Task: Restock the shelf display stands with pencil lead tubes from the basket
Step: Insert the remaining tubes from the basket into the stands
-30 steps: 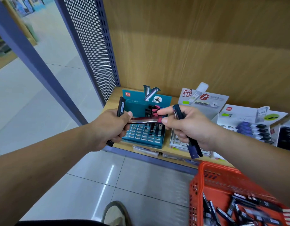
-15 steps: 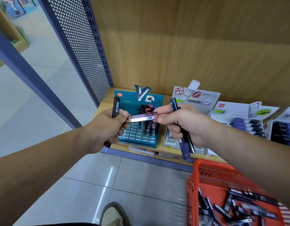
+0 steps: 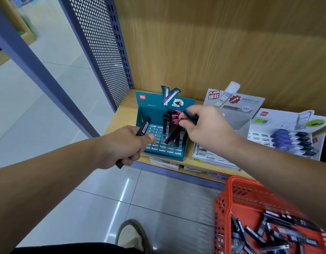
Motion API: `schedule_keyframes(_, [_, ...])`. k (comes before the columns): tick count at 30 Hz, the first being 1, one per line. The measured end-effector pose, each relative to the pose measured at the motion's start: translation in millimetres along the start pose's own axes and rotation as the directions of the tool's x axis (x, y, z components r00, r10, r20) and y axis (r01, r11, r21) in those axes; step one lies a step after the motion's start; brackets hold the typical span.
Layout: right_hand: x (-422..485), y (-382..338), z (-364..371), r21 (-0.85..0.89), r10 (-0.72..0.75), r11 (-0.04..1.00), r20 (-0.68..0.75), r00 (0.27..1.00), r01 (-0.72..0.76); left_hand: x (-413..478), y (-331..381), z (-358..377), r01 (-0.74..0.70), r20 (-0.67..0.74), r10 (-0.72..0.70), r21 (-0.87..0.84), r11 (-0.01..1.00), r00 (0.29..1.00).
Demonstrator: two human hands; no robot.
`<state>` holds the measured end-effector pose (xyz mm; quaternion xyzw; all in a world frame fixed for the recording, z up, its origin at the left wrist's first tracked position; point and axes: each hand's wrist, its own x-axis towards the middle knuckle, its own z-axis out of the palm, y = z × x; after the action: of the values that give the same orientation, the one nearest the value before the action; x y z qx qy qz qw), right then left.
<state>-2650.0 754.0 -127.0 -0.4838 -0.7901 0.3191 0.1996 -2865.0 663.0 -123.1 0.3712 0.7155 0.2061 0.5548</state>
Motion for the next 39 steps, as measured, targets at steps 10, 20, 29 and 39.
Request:
schedule_keyframes(10, [1,-8,19,-0.368,-0.242,0.893,0.089,0.966,0.257,-2,-6,-7,0.029,0.027,-0.028,-0.022,0.999,0.999])
schedule_keyframes(20, [0,-11,10,-0.336,-0.295,0.89,0.094,0.951,0.309,-1,-12,-13,0.017,0.037,-0.016,-0.024,1.0,0.999])
schedule_keyframes(29, [0,-9,19,-0.399,-0.296,0.859,0.126,0.947,0.322,0,-9,-9,0.009,0.039,-0.007,-0.052,0.999,0.999])
schedule_keyframes(39, [1,-9,17,-0.498,-0.263,0.812,0.156,0.952,0.306,0,-8,-7,-0.004,0.038,0.005,-0.051,0.999,0.999])
